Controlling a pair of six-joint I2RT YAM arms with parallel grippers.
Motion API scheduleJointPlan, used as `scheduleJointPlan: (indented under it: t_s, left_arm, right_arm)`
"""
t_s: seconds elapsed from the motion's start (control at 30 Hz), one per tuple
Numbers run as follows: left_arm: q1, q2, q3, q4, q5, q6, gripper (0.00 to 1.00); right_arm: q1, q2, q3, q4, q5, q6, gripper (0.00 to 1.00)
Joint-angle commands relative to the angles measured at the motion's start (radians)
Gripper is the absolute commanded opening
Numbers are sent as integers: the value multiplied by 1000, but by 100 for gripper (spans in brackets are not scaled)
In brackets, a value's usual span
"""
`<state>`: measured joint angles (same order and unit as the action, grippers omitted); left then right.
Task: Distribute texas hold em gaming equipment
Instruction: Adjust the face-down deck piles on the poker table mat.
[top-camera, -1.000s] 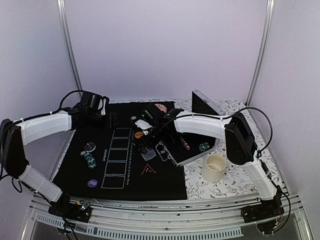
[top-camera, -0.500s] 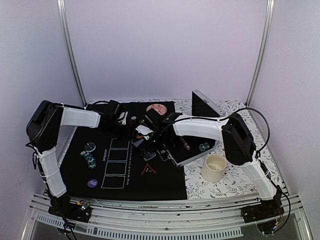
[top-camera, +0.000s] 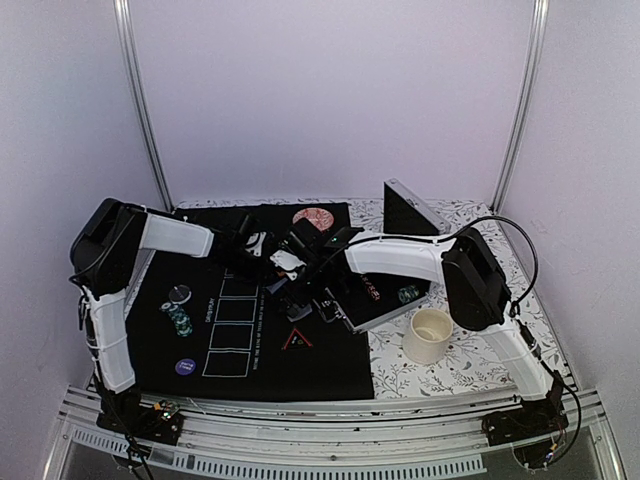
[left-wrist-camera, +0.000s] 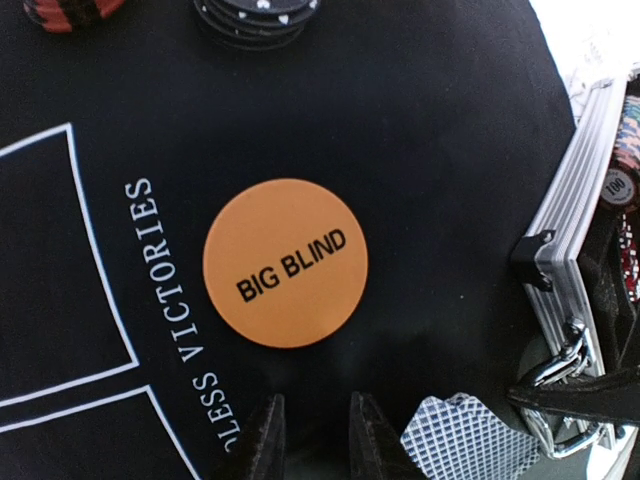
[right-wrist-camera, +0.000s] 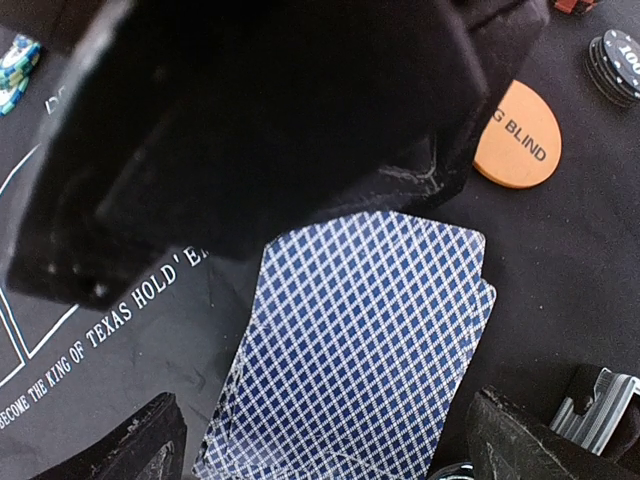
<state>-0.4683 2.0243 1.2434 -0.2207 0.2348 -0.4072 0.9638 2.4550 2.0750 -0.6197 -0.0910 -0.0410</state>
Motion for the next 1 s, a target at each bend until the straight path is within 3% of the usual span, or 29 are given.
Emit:
scheduleJointPlan:
  t_s: [0.0, 0.97]
  left_arm:
    - [-19, 4, -2, 32, 63, 4, 22]
    - [-60, -48, -68, 58, 116, 65, 24]
  right_arm:
    - [13, 31, 0, 20, -8, -1, 99]
    - [53, -54, -141, 56, 121, 90, 87]
